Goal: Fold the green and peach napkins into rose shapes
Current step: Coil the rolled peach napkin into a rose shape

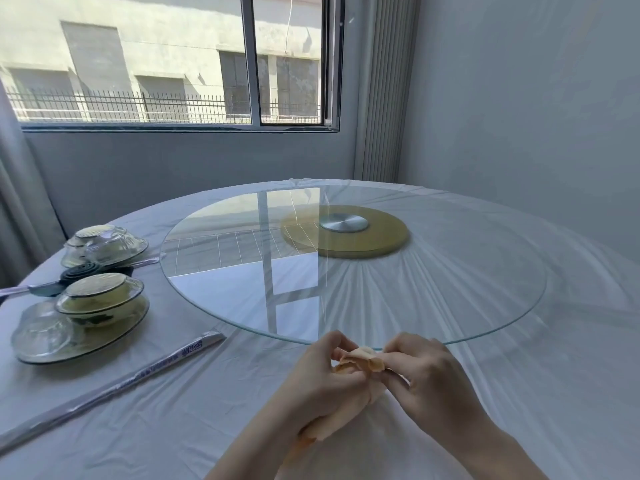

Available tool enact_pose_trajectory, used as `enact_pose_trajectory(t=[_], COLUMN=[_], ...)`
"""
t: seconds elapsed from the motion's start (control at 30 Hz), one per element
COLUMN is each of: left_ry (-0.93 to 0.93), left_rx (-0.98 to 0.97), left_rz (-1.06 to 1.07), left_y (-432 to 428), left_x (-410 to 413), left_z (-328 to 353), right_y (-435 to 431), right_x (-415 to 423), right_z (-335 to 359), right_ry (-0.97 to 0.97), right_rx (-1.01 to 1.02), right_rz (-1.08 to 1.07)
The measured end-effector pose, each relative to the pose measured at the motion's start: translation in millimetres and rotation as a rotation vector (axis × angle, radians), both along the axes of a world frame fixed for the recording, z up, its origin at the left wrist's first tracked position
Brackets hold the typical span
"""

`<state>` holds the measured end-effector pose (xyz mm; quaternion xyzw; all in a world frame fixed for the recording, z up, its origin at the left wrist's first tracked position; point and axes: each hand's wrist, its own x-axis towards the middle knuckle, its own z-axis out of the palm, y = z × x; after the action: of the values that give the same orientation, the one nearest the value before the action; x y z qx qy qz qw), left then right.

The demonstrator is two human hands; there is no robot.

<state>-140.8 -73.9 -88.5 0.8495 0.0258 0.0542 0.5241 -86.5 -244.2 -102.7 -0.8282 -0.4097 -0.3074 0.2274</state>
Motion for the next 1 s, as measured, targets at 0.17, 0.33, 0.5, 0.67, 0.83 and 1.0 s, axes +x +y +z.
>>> enact_pose_trajectory(t=[0.17,0.33,0.5,0.67,0.83,1.0], left_ry=[-0.022,-0.046,-0.111,-0.108,-0.137,-0.139], left_rx=[-0.024,-0.064,-0.100,-0.254,-0.286,-0.280], left_rz=[0.010,0.051,0.126,0.066,0.087,0.111], left_y=[-4.6,-10.0,-20.5,-27.0,-26.1,-25.6], left_x=[1.4,-1.8,0.3,-2.7,-0.4,0.5], left_z=[-2.9,-4.4,-8.3,-4.5,-6.6,-11.3], right_y=[0.5,4.3,3.7,3.8,5.3,4.4], right_x=[-3.8,-3.2,-4.9,-8.8,-11.1,-12.8], right_z=[1.4,-2.9,-9.0,-9.3,-7.0,-3.8], right_ry=[-0.131,0.023,0.138,0.184,0.261,0.297], right_rx=[-0.027,0.121,0.262,0.275,0.356,0.274], right_rz=[-0.065,-0.141,-0.093,-0.071,-0.049,0.071])
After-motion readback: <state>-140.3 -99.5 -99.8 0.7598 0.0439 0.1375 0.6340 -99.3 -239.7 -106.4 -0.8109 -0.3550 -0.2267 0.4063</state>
